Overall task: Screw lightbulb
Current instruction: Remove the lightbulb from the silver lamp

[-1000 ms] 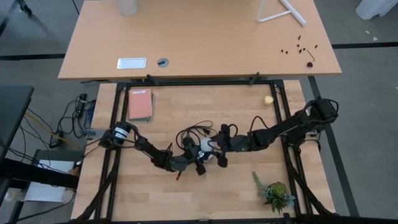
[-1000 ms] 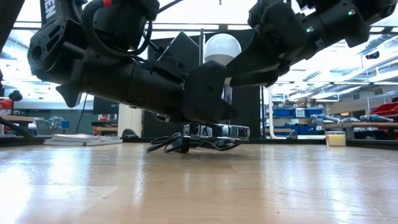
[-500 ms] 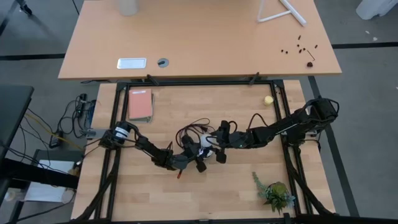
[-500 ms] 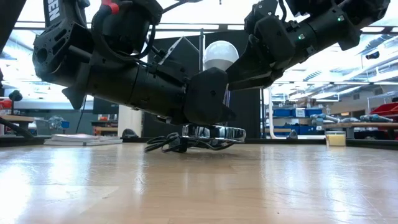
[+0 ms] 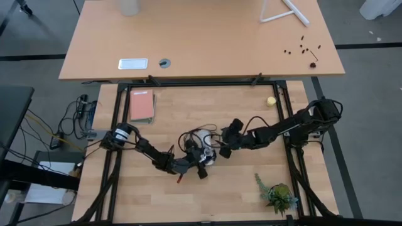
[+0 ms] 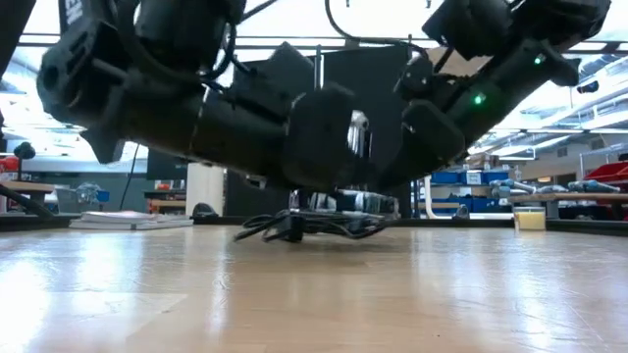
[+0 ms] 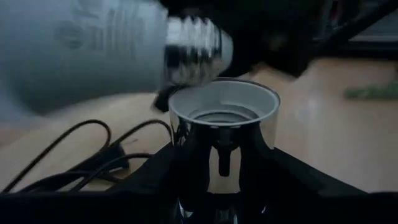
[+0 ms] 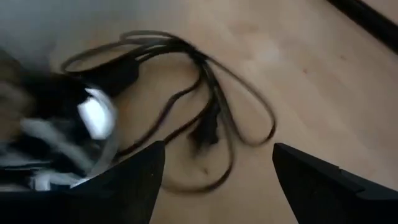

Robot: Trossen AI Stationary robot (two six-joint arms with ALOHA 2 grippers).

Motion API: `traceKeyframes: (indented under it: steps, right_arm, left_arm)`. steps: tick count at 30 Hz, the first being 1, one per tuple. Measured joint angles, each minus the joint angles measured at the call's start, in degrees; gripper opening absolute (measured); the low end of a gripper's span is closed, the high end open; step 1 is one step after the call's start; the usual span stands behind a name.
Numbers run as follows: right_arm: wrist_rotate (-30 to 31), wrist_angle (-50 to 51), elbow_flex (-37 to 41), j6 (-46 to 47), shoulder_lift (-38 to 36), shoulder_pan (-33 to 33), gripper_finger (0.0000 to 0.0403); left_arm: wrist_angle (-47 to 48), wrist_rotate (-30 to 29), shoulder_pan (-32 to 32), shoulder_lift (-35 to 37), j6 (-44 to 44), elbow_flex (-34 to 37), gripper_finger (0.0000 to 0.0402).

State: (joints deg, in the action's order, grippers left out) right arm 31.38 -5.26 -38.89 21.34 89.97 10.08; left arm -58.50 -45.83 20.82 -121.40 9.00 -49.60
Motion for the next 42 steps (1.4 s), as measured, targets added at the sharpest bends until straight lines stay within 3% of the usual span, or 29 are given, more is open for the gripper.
traceKeyframes:
  steps: [9,14,22,28,35,42]
  right_arm:
    - [-2.6,1.2,-0.2,1.4,-0.1,1.8,0.0306]
    - [-3.4,7.9,-0.2,7.5,-0.7,1.9,0.0306]
    - [-2.2,9.0,-0.2,5.8,-1.1,1.3,0.0306]
    - [0.7,7.7,-0.2,10.8,-1.1,-0.8,0.0306]
    - [1.5,-5.5,-0.2,-5.0,-1.1,-2.6,0.0306]
    - [-10.2,-8.3,-0.2,-13.8,-1.1,-11.2,0.0307]
  left_arm:
    - [1.6,-1.2,-0.2,-0.2,0.0,0.1,0.0184]
    - [6.2,-4.8,-0.4,-0.2,1.8,0.1,0.0186]
    - [10.5,-6.3,-0.9,-0.2,4.9,0.1,0.0211]
    - [11.0,-6.8,-0.9,-0.2,3.2,0.1,0.0243]
    - [10.8,-7.5,-0.9,-0.2,3.2,0.1,0.0281]
    - [13.0,-7.2,-0.8,1.9,3.3,0.3,0.0296]
